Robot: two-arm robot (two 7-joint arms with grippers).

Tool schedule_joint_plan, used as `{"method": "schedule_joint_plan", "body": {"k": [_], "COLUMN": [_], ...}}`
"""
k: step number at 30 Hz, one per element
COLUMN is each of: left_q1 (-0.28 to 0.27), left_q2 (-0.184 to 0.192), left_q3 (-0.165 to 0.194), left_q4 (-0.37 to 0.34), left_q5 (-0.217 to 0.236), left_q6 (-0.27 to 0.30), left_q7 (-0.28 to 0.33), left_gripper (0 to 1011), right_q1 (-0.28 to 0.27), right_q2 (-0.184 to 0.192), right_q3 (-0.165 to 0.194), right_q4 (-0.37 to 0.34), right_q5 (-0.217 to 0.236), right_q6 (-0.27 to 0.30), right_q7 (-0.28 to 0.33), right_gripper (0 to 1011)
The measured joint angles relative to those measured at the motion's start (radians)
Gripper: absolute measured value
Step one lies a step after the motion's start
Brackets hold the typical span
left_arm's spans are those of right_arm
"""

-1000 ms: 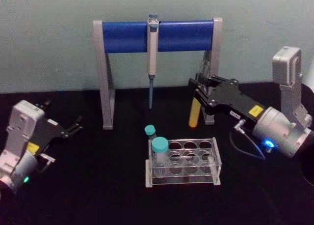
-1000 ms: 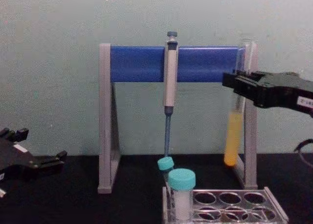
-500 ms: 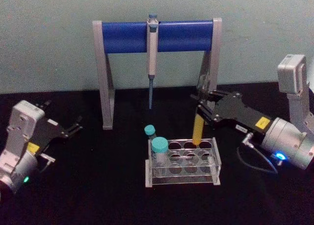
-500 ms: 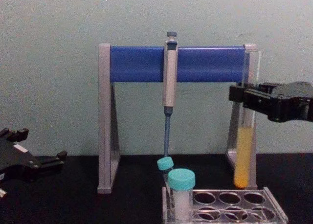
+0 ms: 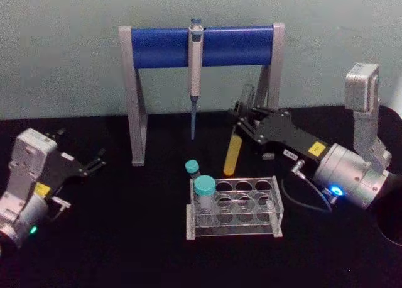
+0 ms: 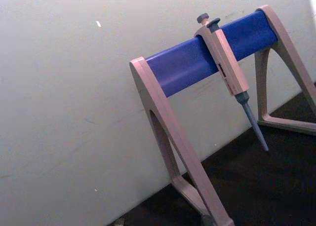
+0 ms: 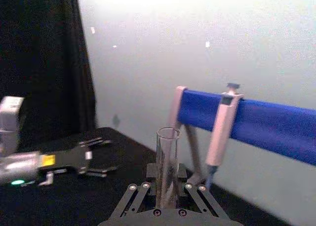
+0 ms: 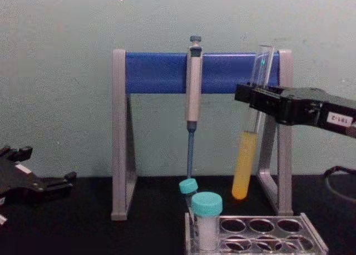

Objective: Pick up the test tube from the test tube rack, shake it, then place it back into the test tube rack.

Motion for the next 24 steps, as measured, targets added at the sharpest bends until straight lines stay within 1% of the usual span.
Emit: {"method": "schedule_joint_plan", "body": {"k": [3, 6, 14, 17, 20, 21, 24], "left_q1": [0.000, 0.000, 0.000, 0.000, 0.000, 0.000, 0.000], "left_q2": [0.000, 0.000, 0.000, 0.000, 0.000, 0.000, 0.000], "left_q3": [0.000, 0.000, 0.000, 0.000, 0.000, 0.000, 0.000], "left_q4": [0.000, 0.000, 0.000, 0.000, 0.000, 0.000, 0.000], "left_q5": [0.000, 0.000, 0.000, 0.000, 0.000, 0.000, 0.000], "left_q6": [0.000, 0.000, 0.000, 0.000, 0.000, 0.000, 0.000], "left_q7": [0.000, 0.000, 0.000, 0.000, 0.000, 0.000, 0.000], "left_gripper": [1001, 1001, 1001, 1001, 1001, 1001, 1001], "right_q1": [0.008, 0.011, 0.006, 0.001, -0.011, -0.011, -0.027], "right_q2": [-0.011, -0.017, -0.017, -0.013, 0.001, 0.001, 0.021], "right_q3": [0.001, 0.007, 0.020, 0.025, 0.033, 0.033, 0.043], "right_q4": [0.019, 0.030, 0.031, 0.024, 0.009, 0.009, -0.015], "right_q5": [-0.021, -0.036, -0.061, -0.074, -0.098, -0.098, -0.122], "right_q6": [-0.025, -0.036, -0.042, -0.044, -0.044, -0.044, -0.038], "right_q7": [-0.022, -0.038, -0.050, -0.055, -0.065, -0.065, -0.072], "right_gripper": [225, 225, 225, 225, 225, 225, 225]}}
